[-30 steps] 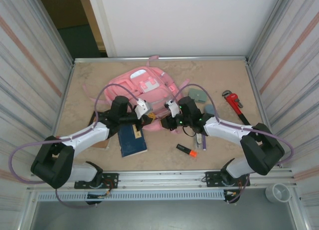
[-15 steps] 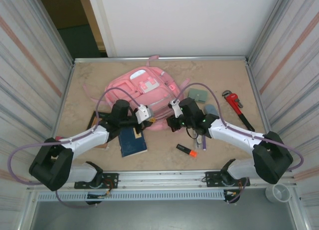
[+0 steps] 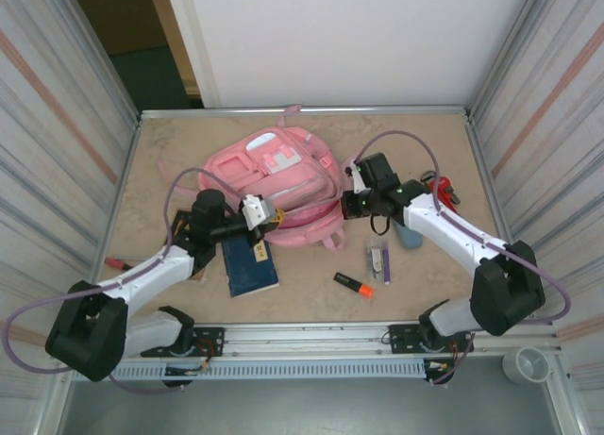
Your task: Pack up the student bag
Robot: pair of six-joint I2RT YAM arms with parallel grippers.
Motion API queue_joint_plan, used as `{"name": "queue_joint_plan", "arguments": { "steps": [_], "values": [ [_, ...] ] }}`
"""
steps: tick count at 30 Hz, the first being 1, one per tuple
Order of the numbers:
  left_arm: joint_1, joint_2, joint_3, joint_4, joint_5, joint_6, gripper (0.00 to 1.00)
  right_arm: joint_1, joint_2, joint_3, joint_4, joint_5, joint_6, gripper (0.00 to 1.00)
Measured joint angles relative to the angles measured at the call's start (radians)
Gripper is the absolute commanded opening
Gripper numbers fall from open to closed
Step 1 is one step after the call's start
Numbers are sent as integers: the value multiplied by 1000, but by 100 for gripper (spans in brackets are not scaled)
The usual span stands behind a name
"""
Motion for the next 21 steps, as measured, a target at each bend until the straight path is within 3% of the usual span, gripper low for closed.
{"name": "queue_joint_plan", "arguments": {
  "steps": [9, 12, 17, 21],
  "values": [
    [100, -17, -38, 111, 125, -100, 0, -148, 267, 239, -117, -111, -64, 0],
    [101, -30, -53, 111, 115, -103, 0, -181, 349, 292, -166, -151, -106, 0],
    [98, -34, -61, 80, 39, -72, 0, -182, 335, 291, -199, -162, -144, 0],
    [53, 10, -11, -19, -50, -7, 27, -152, 284, 262, -175, -186, -167, 0]
  ]
}}
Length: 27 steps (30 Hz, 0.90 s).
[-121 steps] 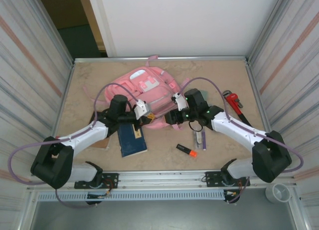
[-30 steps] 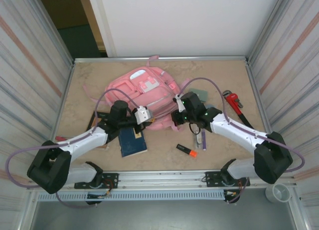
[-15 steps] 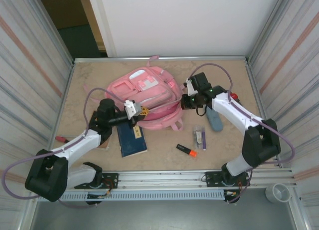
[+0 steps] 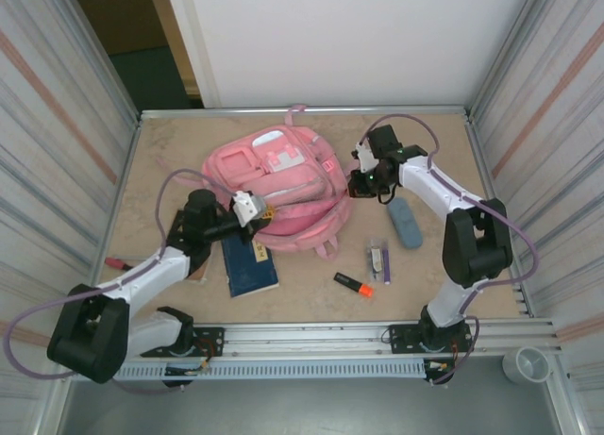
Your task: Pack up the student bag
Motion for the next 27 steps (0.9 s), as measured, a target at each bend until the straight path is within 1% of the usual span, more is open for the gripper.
{"name": "queue_joint_plan", "arguments": {
  "steps": [3, 4, 6, 7, 10, 12, 14, 16, 18, 21, 27],
  "values": [
    [-31, 61, 60, -74, -38, 40, 48, 64, -35, -21, 8, -24, -1, 0],
    [-34, 76, 71, -90, -46, 46, 56, 89, -47, -29, 8, -34, 0, 0],
    [-38, 90, 82, -121, -55, 56, 68, 124, -66, -43, 6, -51, 3, 0],
    [-40, 90, 84, -138, -55, 60, 72, 136, -74, -48, 6, -59, 6, 0],
    [-58, 85, 85, -164, -43, 50, 79, 144, -90, -55, 9, -82, 24, 0],
    [-85, 83, 97, -181, -28, 37, 80, 145, -97, -58, 14, -82, 30, 0],
    [-120, 84, 125, -203, -13, 18, 79, 144, -104, -63, 19, -82, 35, 0],
    [-154, 101, 179, -216, 6, -19, 75, 145, -106, -69, 26, -81, 37, 0],
    [-170, 136, 241, -229, 25, -64, 68, 146, -106, -76, 33, -81, 37, 0],
    [-171, 205, 334, -262, 28, -134, 58, 150, -106, -80, 39, -80, 37, 0],
    [-179, 314, 431, -376, 36, -227, 52, 151, -106, -81, 42, -73, 37, 0]
  ]
}}
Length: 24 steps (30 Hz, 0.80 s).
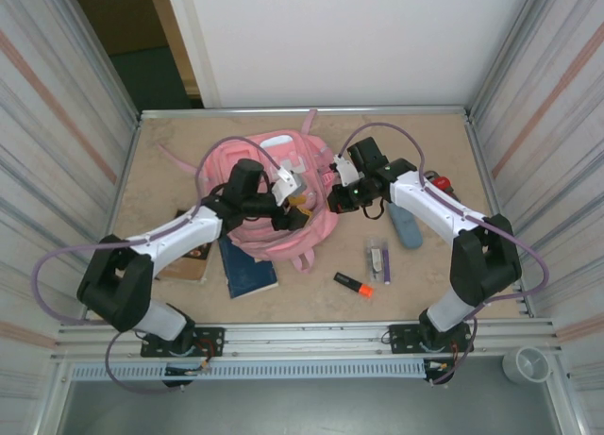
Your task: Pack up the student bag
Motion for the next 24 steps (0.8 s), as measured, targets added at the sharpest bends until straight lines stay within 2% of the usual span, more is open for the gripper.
{"name": "queue_joint_plan", "arguments": {
  "steps": [6, 12, 21, 24],
  "values": [
    [-9, 79, 71, -100, 19, -48, 41, 0, 0, 0, 6, 4, 0, 0],
    [-10, 135, 99, -127, 29, -84, 30, 0, -5, -10, 18, 8, 0, 0],
    [11, 175, 115, -127, 86, -139, 0, 2, -11, -21, 23, 40, -10, 0],
    [26, 175, 115, -120, 114, -153, 0, 8, -11, -21, 20, 85, -31, 0]
  ]
}}
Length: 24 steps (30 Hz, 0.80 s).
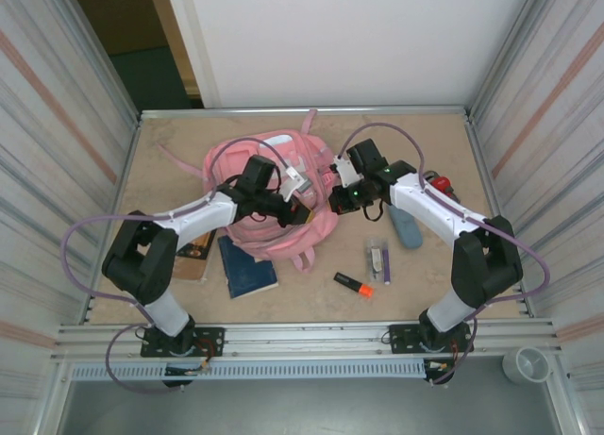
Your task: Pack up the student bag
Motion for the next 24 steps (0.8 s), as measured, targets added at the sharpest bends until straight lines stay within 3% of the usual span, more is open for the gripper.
{"name": "queue_joint_plan", "arguments": {
  "steps": [8, 17, 24],
  "values": [
    [5, -49, -34, 0, 17, 67, 0, 7, 24, 51, -55, 129, -19, 0],
    [5, -154, -105, -21, -14, 232, 0, -134, 199, 188, -108, 104, -19, 0],
    [5, -180, -127, -31, -29, 277, 0, -182, 346, 304, -127, 83, -35, 0]
  ]
}}
